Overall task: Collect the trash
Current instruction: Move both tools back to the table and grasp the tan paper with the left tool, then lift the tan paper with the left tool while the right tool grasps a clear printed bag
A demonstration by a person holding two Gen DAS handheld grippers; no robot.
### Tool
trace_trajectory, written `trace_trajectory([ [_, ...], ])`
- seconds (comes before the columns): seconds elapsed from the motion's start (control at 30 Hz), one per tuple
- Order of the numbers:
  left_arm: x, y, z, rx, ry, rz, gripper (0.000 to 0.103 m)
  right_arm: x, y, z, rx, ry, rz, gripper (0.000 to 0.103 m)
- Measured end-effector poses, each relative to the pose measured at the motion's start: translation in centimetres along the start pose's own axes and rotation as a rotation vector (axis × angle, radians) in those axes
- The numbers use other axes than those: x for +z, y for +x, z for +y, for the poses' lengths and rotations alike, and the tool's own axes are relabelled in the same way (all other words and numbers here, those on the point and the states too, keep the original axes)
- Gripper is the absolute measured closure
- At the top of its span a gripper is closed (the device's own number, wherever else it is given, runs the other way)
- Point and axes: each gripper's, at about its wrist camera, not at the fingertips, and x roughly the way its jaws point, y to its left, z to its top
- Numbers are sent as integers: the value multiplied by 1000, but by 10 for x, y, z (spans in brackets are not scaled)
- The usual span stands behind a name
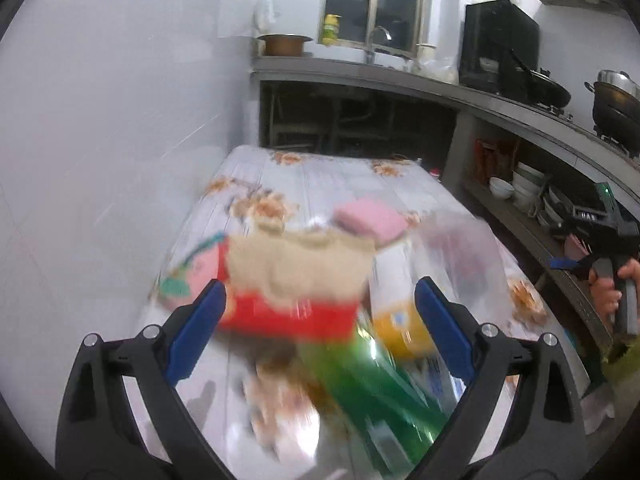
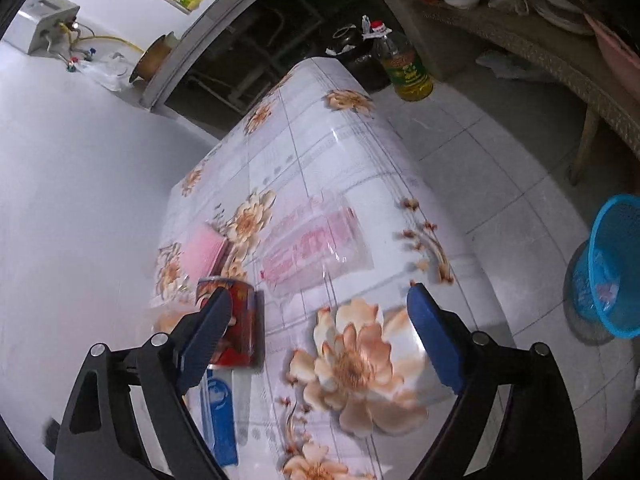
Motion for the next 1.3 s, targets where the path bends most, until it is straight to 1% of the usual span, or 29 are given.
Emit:
trace_trajectory([
  [0.03, 13, 13, 3, 0, 18, 10, 12, 4, 3, 1, -10, -1, -4, 16],
  [0.1, 28, 32, 5, -55, 57, 46, 12, 8, 7, 2, -3, 3, -2, 16],
  [0.13, 36, 47, 6, -67, 69, 77, 12, 10, 9, 3, -4, 1, -2, 16],
  [0.2, 40, 65, 5, -81, 106, 134, 12, 13, 13, 4, -7, -10, 3, 16],
  [0.23, 41, 71, 4, -86, 133, 143, 13, 14, 15, 4, -9, -13, 8, 16],
  [0.3, 37, 83, -6, -75, 224, 173, 13, 18, 21, 2, -14, -1, 24, 16],
  [0.37, 31, 92, -11, -66, 276, 192, 13, 21, 26, -1, -14, 23, 35, 16],
  [0.43, 23, 99, -13, -72, 292, 221, 13, 26, 31, -2, -28, 37, 35, 17],
  [0.5, 17, 106, -14, -79, 289, 245, 13, 31, 35, 2, -54, 25, 23, 19],
  [0.53, 15, 106, -14, -78, 288, 247, 16, 33, 38, 3, -63, 19, 24, 19],
  [0.57, 12, 108, -13, -77, 290, 255, 23, 35, 41, 5, -70, 16, 31, 19],
  [0.67, 10, 114, -10, -68, 277, 281, 37, 39, 53, 8, -100, 16, 53, 21],
  [0.7, 9, 117, -8, -67, 263, 290, 41, 40, 56, 9, -114, 6, 54, 21],
  [0.73, 9, 117, -7, -68, 256, 293, 46, 41, 60, 12, -129, -7, 54, 21],
  [0.8, 9, 120, -1, -65, 227, 303, 53, 44, 68, 19, -161, -52, 62, 21],
  [0.87, 9, 121, 4, -71, 197, 310, 64, 45, 77, 23, -187, -82, 80, 22],
  [0.9, 9, 121, 7, -75, 183, 311, 65, 45, 82, 25, -196, -100, 95, 23],
  [0.97, 9, 119, 12, -83, 153, 305, 76, 43, 92, 30, -234, -149, 125, 33],
  [1.0, 10, 118, 14, -87, 143, 303, 79, 41, 96, 33, -247, -177, 136, 35],
  [1.03, 11, 118, 17, -90, 132, 299, 85, 38, 99, 35, -259, -201, 147, 40],
  [1.1, 13, 116, 23, -98, 101, 289, 90, 33, 103, 40, -287, -245, 152, 42],
  [1.13, 13, 115, 26, -106, 88, 286, 95, 30, 103, 43, -313, -276, 146, 50],
  [1.17, 14, 114, 28, -117, 74, 281, 98, 27, 103, 44, -330, -296, 146, 55],
  [1.2, 15, 115, 29, -122, 65, 277, 99, 25, 103, 45, -334, -305, 149, 57],
  [1.23, 15, 114, 31, -123, 58, 270, 101, 23, 104, 45, -336, -317, 156, 64],
  [1.3, 16, 112, 31, -113, 58, 252, 103, 21, 104, 44, -342, -329, 160, 68],
])
